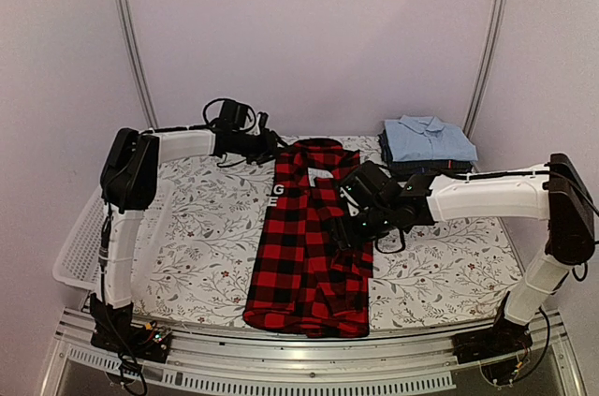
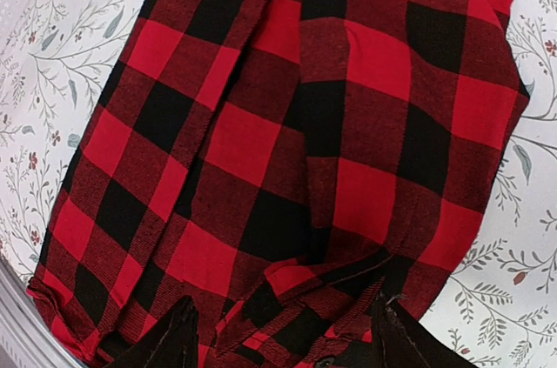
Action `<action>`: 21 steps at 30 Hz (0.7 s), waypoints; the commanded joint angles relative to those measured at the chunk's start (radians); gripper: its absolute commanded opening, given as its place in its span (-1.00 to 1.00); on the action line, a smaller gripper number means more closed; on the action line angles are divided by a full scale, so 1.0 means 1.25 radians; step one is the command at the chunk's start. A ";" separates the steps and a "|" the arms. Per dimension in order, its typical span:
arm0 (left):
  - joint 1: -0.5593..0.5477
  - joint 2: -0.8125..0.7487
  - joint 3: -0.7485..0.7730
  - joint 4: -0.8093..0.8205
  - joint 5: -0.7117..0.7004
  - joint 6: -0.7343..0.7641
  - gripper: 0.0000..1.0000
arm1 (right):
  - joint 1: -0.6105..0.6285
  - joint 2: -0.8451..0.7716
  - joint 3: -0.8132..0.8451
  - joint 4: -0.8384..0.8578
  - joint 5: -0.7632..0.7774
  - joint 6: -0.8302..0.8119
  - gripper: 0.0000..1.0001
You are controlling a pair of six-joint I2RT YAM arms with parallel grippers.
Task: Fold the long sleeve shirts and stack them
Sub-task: Adjust the rectangle-folded shirt at the center of the board, then move the rectangle-folded shirt to the center of the board.
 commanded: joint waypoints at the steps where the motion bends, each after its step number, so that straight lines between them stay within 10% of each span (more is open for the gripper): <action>1: 0.008 0.033 -0.016 0.011 0.047 0.007 -0.10 | 0.032 0.052 0.054 -0.030 0.027 0.022 0.33; 21: 0.070 0.250 0.214 -0.122 0.045 0.001 -0.13 | 0.055 0.119 0.083 -0.073 0.067 0.086 0.29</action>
